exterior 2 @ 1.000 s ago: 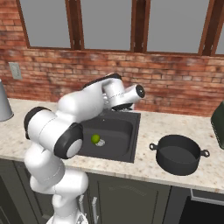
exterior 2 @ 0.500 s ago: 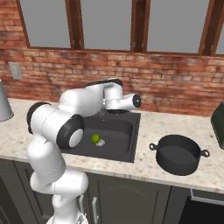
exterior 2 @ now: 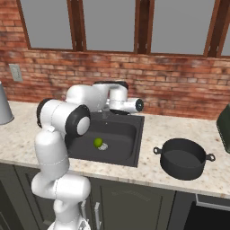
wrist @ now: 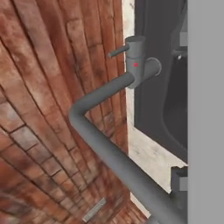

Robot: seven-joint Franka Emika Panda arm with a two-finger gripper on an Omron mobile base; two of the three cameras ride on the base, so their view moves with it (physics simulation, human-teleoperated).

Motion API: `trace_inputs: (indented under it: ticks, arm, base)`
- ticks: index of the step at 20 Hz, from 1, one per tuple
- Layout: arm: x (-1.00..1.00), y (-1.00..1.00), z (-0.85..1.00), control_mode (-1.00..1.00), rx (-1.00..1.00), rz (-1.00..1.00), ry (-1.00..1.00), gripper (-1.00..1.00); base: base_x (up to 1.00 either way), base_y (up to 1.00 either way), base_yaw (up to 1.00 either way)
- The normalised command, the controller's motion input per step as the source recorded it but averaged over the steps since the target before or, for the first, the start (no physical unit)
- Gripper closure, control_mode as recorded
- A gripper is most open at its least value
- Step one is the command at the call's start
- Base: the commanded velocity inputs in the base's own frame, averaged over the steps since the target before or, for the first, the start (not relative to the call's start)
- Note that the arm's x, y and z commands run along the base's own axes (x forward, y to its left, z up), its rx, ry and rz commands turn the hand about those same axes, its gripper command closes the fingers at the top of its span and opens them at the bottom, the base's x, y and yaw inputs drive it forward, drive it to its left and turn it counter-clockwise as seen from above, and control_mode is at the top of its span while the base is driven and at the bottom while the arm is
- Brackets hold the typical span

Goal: Dump the lime from the pot into the sink. Then turn on the water and wash the lime. Then turn off the water and put the lime back in the pot.

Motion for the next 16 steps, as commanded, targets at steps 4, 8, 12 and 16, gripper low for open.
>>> trace_inputs:
  ticks: [4, 8, 12, 16]
  arm:
    - [0.65, 0.0, -0.02, -1.0, 0.12, 0.0, 0.1, -1.0]
    - [0.52, 0.0, -0.15, -1.0, 0.08, 0.0, 0.1, -1.0]
    - [0.42, 0.0, -0.3, -1.0, 0.06, 0.0, 0.1, -1.0]
    - [0.32, 0.0, -0.38, -1.0, 0.03, 0.0, 0.06, -1.0]
  base:
    - [0.0, 0.0, 0.0]
    - [0.0, 0.0, 0.0]
    - [0.0, 0.0, 0.0]
    - [0.0, 0.0, 0.0]
